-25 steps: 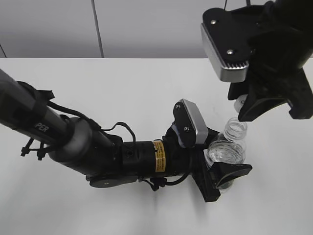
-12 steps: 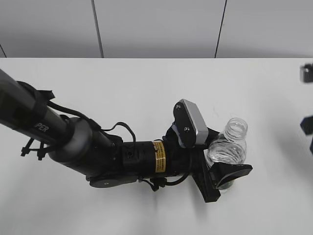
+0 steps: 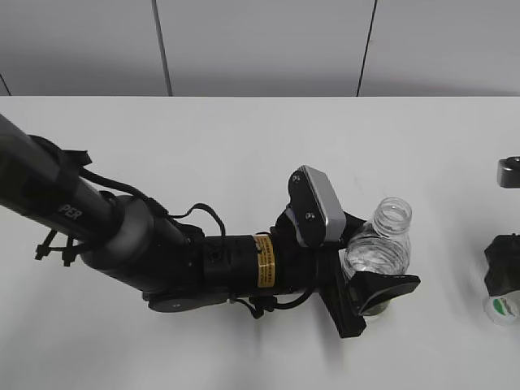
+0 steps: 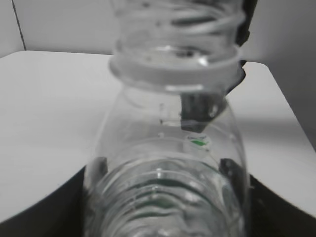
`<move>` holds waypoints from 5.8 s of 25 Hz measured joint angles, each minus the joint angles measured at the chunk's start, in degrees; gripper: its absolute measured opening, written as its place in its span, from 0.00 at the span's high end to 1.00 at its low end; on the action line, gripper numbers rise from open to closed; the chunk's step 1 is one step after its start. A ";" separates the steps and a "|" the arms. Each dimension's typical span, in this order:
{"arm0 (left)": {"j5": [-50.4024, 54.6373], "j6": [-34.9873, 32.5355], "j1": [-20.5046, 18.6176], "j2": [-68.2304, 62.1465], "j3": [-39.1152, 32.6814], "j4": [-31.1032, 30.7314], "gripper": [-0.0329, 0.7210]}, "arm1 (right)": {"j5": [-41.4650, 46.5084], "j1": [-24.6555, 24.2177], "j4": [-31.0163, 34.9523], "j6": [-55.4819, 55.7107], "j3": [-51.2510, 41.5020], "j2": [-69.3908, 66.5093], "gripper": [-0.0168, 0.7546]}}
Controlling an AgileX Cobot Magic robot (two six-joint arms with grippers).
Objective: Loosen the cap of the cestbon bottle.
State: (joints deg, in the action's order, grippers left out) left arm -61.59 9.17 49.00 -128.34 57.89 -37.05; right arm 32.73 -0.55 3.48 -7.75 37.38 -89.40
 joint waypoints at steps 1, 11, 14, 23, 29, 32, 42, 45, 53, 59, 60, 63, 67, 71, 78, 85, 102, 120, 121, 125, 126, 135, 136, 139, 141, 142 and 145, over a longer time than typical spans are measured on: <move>-0.12 -0.05 0.00 0.00 0.00 -0.11 0.27 | 0.00 0.00 0.06 0.04 0.00 0.00 0.20; -4.24 1.38 0.00 0.00 -0.07 0.18 0.12 | 0.24 0.00 0.28 0.16 0.00 0.00 0.18; -4.34 1.38 0.00 0.00 -0.07 0.18 0.12 | 0.24 0.00 0.33 0.23 0.00 0.00 0.19; -3.51 2.13 0.00 3.45 -0.11 0.85 0.12 | 0.24 0.00 0.83 0.23 0.00 0.00 0.21; -1.66 3.94 0.00 7.69 -0.11 1.06 0.12 | 0.24 0.00 1.91 0.29 0.00 0.00 0.21; 0.71 5.99 0.00 10.62 -0.11 0.73 0.12 | 0.31 0.00 1.98 0.24 0.00 0.00 0.21; 29.87 20.18 -0.41 26.90 -0.12 6.28 0.16 | 0.65 0.00 2.46 0.24 0.00 0.00 0.21; 43.81 21.11 -3.61 32.09 -0.17 13.26 0.17 | 1.71 0.00 2.79 0.24 0.00 0.00 0.21; 69.23 21.48 -22.21 38.13 -0.17 25.66 0.24 | 4.93 0.00 2.91 0.24 0.00 0.00 0.21; 90.39 16.27 -35.63 42.96 -0.17 36.40 0.37 | 11.12 0.00 2.96 -0.42 0.00 2.55 0.21; 93.45 14.84 -36.46 44.34 -0.17 37.53 0.39 | 12.16 0.00 2.96 -0.47 0.00 3.39 0.21; 102.64 12.18 -36.83 48.70 -0.17 39.49 0.41 | 15.57 0.00 3.48 -0.59 -0.02 6.76 0.22; 110.38 11.35 -36.83 56.09 -1.60 38.89 0.42 | 20.27 0.00 5.04 -1.21 -0.02 11.64 0.25; 113.62 11.24 -36.83 66.12 -7.93 36.21 0.42 | 23.33 0.00 6.71 -1.79 -0.02 17.95 0.27; 121.00 11.17 -36.83 83.05 -19.72 27.54 0.47 | 26.18 0.00 10.95 -3.44 -0.07 29.70 0.27; 122.86 7.08 -36.83 98.36 -26.38 26.23 0.53 | 30.82 0.00 12.47 -3.69 -0.07 40.02 0.27; 122.64 -3.43 -36.83 122.39 -28.04 26.92 0.56 | 31.05 0.00 9.96 -10.55 -9.76 66.12 0.34; 122.52 -3.43 -36.83 128.89 -28.11 26.97 0.56 | 30.25 0.00 -0.13 -4.06 -10.51 89.65 0.49; 122.52 -3.43 -36.83 128.89 -28.11 26.97 0.56 | 30.25 0.00 -0.07 -4.06 -10.57 89.65 0.49; 122.52 -3.43 -36.83 128.89 -28.11 26.97 0.57 | 30.20 0.00 0.06 -4.06 -10.63 89.70 0.49; 122.52 -3.43 -36.83 128.89 -28.11 26.97 0.58 | 30.20 0.00 0.06 -4.06 -10.63 89.70 0.49; 122.52 -3.43 -36.83 128.89 -28.11 26.21 0.59 | 30.15 0.00 0.41 -4.06 -10.63 89.70 0.49; 122.52 -3.43 -36.83 128.89 -28.11 26.21 0.59 | 30.15 0.00 0.41 -4.06 -10.63 89.70 0.49; 122.52 -3.43 -36.83 128.89 -28.11 26.21 0.59 | 30.15 0.00 0.47 -4.06 -10.63 89.70 0.49; 122.52 -3.43 -37.20 128.89 -28.11 26.13 0.59 | 30.15 0.00 0.47 -4.06 -10.63 89.70 0.49; 122.52 -3.43 -37.94 128.89 -28.11 26.11 0.59 | 30.15 0.00 0.47 -4.06 -10.63 89.70 0.49; 122.52 -3.43 -41.69 128.89 -28.11 26.01 0.61 | 30.15 0.00 0.48 -4.06 -10.63 89.70 0.49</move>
State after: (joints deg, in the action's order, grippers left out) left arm 60.93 5.73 7.31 0.55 29.78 -11.04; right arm 62.88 -0.55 3.96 -11.81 26.76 0.30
